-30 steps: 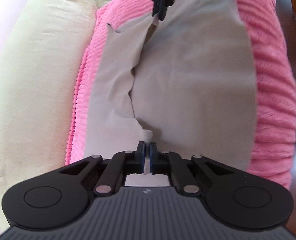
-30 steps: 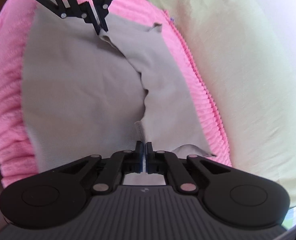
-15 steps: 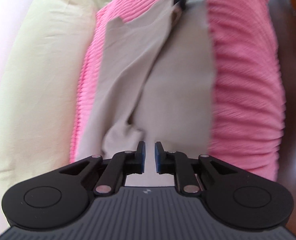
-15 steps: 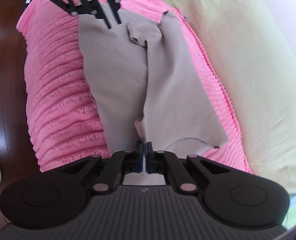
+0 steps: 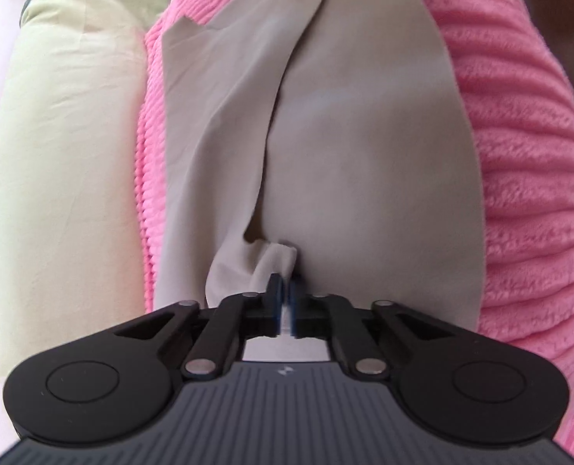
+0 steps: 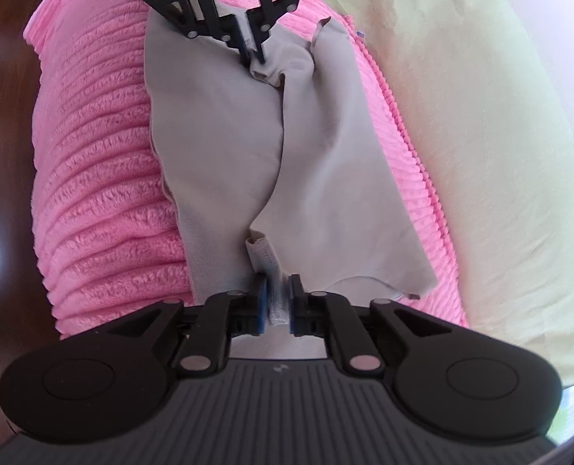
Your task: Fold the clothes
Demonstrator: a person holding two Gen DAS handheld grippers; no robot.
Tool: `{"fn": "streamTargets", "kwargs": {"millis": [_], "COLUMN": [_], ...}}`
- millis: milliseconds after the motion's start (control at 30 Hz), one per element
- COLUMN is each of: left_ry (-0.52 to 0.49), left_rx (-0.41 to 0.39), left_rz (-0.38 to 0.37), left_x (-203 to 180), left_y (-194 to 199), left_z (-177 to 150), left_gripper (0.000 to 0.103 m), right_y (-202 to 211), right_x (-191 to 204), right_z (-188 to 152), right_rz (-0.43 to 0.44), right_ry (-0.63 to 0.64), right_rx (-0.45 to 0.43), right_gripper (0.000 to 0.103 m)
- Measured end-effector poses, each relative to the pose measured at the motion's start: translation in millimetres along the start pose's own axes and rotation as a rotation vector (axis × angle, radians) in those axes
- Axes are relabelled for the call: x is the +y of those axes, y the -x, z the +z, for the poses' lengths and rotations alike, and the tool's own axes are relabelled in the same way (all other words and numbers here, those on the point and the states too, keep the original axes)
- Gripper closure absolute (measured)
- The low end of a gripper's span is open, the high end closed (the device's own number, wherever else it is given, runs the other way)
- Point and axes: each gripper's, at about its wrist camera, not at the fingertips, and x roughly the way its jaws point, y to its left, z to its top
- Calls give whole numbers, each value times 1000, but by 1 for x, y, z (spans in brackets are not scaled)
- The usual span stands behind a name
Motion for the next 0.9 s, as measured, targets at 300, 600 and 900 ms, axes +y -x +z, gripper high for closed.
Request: {"fn": "streamTargets", "kwargs": {"millis": [300,600,900], "left_ry": [16,59,52], "left_rx": [-56,31,52], "left_rz": [-11,-18,6], "left_x": [1,-51,-60], "left_y": [75,72,61], "left_z": [8,24,24], "left_gripper": [103,103,102], "right_y": [29,22,28], "right_x": [-6,19,21], "right_z": [-6,-4,0], "right_rz": [14,4,-3], "right_ry": [-62,-22,-19], "right_rx": [-39,-2,-11], "right_gripper": [103,103,103]}}
